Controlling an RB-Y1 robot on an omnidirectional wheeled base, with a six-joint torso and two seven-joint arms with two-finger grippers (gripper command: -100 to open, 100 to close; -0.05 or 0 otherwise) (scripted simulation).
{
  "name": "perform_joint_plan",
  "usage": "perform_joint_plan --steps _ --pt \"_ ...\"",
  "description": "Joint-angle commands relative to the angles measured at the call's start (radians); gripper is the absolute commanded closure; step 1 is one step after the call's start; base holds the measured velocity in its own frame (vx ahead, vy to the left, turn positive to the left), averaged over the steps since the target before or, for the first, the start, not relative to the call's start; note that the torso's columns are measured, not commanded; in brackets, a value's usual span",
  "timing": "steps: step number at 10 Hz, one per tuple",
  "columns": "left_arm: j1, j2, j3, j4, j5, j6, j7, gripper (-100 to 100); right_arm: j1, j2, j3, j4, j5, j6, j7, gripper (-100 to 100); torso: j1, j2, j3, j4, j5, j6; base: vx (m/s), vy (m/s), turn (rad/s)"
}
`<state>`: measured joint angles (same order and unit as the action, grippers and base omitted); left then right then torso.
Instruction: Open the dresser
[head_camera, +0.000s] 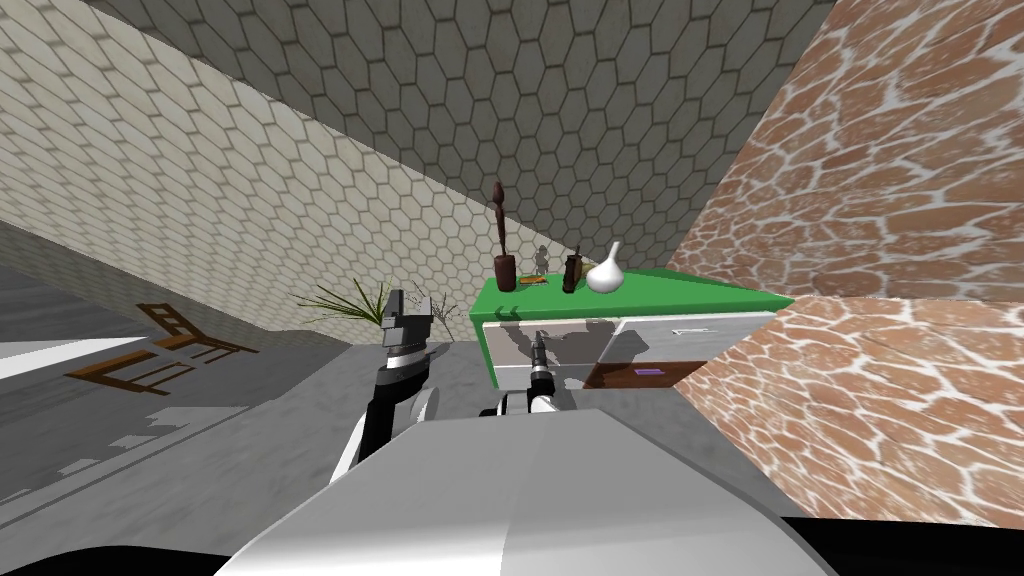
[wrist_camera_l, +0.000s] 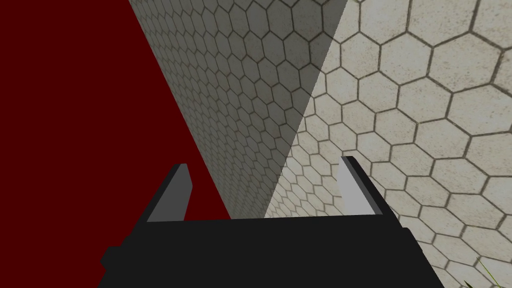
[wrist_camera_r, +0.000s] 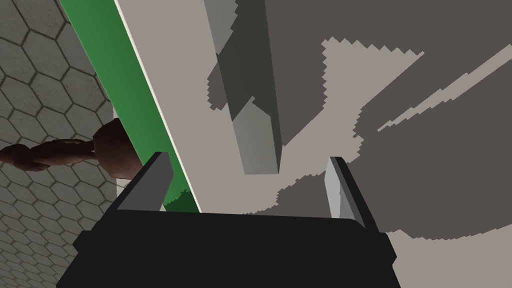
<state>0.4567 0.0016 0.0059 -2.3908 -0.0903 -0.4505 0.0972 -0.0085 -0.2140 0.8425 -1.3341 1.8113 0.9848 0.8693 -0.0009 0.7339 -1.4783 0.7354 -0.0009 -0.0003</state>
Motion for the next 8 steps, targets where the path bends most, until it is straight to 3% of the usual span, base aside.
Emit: perform_joint_plan --steps 1,5,8 --pt "0.000 0.000 0.000 0.000 0.000 0.000 0.000 0 -0.002 0.001 -0.001 -0.001 -0.001 -0.003 0.004 100 0.001 0.002 0.001 0.001 0.001 0.000 0.007 -0.002 0.001" --pt "-0.001 0.000 0.000 0.000 0.000 0.000 0.000 0 0.021 0.011 0.020 -0.038 0.010 0.001 0.036 100 0.002 0.012 0.007 0.006 0.001 -0.001 -0.165 0.000 -0.037" --pt "0.000 0.000 0.000 0.000 0.000 0.000 0.000 0 0.028 0.006 0.023 -0.039 0.009 -0.002 0.035 100 0.002 0.008 0.003 0.007 0.002 0.002 -0.141 0.001 -0.010"
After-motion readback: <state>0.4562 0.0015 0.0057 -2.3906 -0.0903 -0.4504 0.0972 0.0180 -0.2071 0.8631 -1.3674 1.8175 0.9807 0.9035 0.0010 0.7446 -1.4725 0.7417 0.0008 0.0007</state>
